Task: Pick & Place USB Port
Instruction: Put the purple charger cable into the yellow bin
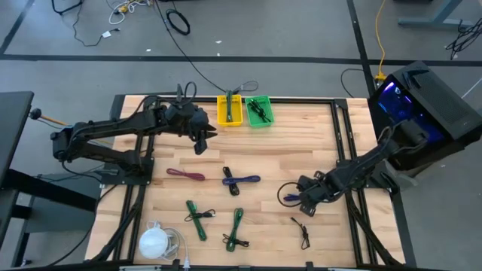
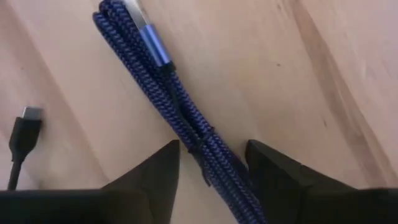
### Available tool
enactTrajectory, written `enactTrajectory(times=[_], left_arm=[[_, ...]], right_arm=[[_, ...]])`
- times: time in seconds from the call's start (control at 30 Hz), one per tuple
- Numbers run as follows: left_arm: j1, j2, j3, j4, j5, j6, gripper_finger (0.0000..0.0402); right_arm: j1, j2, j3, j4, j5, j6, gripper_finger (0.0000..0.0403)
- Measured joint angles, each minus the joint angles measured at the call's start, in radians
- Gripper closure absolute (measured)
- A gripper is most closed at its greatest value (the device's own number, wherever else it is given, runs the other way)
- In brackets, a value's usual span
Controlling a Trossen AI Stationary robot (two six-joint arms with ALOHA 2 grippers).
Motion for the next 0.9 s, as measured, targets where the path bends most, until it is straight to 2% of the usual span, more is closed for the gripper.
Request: enactTrajectory(times=[0.1, 0.17, 0.23, 0.4, 0.53, 0.77, 0.9], left_arm=[[0.000, 0.000, 0.000, 0.008, -0.002, 0.000, 0.0298], [0.000, 0.000, 0.000, 0.008, -0.004, 0.000, 0.0298], [0.000, 0.000, 0.000, 0.008, -0.006, 0.000, 0.0298], [0.000, 0.000, 0.000, 0.009, -0.007, 0.000, 0.0298], [0.000, 0.000, 0.000, 0.010, -0.005, 0.000, 0.0298], [0.000, 0.000, 0.000, 0.025, 0.007, -0.026, 0.0298], [0.000, 0.000, 0.000, 0.143, 0.085, -0.026, 0.0298]], right_arm=[[-0.008, 0.000, -0.007, -0.007, -0.004, -0.001, 0.0280], [-0.010, 0.000, -0.006, -0.019, -0.006, -0.021, 0.0355], [-0.010, 0.001, 0.001, -0.028, -0.003, -0.036, 0.0382], [-0.033, -0.006, 0.042, -0.036, -0.011, -0.065, 0.0395], [-0.063, -0.038, 0.152, -0.113, 0.023, -0.144, 0.0397], [-0.114, -0.110, 0.405, -0.333, 0.243, -0.298, 0.0397], [-0.145, -0.170, 0.498, -0.249, 0.390, -0.460, 0.0397]])
